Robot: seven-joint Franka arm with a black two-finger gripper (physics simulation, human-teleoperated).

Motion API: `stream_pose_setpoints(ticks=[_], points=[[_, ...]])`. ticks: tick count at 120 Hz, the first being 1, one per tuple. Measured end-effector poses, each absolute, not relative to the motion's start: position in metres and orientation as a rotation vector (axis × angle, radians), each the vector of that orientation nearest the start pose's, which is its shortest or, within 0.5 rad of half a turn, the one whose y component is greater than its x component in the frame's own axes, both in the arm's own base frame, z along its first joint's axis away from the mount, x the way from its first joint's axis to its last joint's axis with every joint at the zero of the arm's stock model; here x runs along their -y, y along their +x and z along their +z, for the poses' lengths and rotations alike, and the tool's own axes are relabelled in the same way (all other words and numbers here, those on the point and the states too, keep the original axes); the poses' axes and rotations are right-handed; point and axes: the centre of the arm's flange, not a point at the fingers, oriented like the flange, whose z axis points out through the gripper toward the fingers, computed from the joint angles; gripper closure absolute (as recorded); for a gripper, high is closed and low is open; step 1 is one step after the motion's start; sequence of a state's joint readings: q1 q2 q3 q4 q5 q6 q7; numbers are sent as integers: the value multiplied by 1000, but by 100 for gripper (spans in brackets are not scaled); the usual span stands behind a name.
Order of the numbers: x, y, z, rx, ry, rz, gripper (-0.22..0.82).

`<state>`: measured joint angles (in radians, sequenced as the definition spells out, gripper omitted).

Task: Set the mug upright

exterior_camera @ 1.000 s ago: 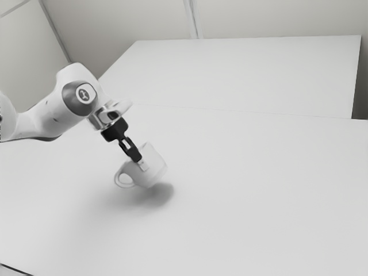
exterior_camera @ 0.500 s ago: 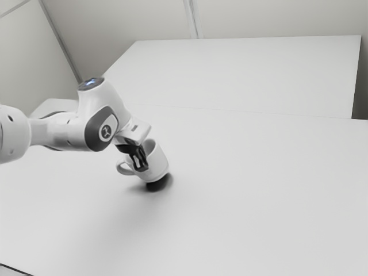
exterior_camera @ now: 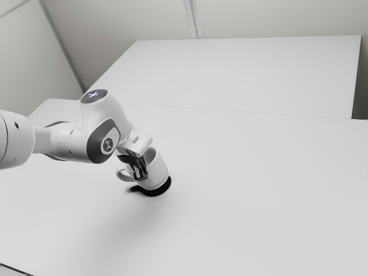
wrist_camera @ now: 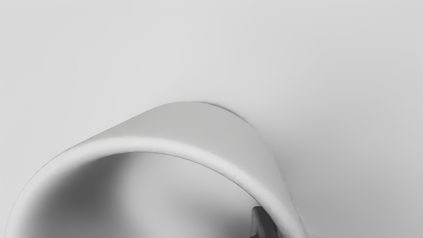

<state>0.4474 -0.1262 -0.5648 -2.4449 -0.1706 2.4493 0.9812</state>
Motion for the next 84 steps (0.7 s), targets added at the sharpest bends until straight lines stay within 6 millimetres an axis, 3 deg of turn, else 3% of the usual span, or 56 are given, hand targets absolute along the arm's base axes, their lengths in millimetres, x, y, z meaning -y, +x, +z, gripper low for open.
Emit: stream_pose_setpoints(ticks=[11, 30, 44, 68, 84], points=[[56, 478, 350, -1467, -2769, -196, 74], [56, 478, 349, -1478, -2771, -194, 39], [57, 478, 350, -1486, -2766, -197, 23], [59, 478, 360, -1490, -2763, -184, 9], [68, 487, 397, -1376, -2828, -187, 5]])
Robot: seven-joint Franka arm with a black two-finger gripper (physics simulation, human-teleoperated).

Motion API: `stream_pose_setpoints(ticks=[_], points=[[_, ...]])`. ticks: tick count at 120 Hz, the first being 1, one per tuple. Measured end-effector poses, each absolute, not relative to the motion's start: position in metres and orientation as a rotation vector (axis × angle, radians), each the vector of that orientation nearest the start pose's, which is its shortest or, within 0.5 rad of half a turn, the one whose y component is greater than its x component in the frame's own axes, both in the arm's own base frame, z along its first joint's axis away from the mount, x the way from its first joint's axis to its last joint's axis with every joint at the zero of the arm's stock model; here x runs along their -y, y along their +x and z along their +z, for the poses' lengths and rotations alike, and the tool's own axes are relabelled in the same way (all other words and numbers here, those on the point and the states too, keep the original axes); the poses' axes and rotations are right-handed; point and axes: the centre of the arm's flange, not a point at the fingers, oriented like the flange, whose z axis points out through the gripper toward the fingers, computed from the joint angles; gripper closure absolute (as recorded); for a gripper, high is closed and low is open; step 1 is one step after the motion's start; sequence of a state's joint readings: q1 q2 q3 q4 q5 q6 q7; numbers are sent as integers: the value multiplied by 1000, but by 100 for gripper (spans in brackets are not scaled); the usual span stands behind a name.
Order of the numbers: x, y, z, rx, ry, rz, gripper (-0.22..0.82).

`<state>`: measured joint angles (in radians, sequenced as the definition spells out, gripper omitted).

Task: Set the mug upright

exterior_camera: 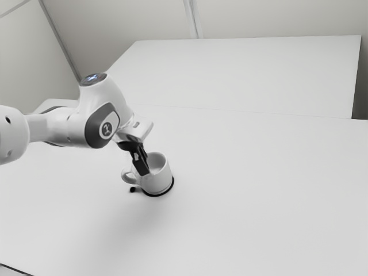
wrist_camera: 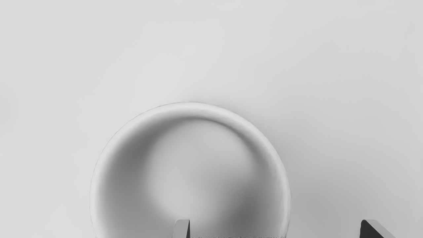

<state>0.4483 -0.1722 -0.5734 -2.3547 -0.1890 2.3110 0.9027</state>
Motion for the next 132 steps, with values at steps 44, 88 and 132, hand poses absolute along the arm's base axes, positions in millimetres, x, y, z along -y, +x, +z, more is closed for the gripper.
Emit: stream_pose_setpoints(ticks=[44, 88, 132], points=[[70, 532, 575, -884, -3042, -257, 1], [35, 551, 630, -499, -3159, -79, 0], [19, 546, 625, -239, -3184, 18, 0]])
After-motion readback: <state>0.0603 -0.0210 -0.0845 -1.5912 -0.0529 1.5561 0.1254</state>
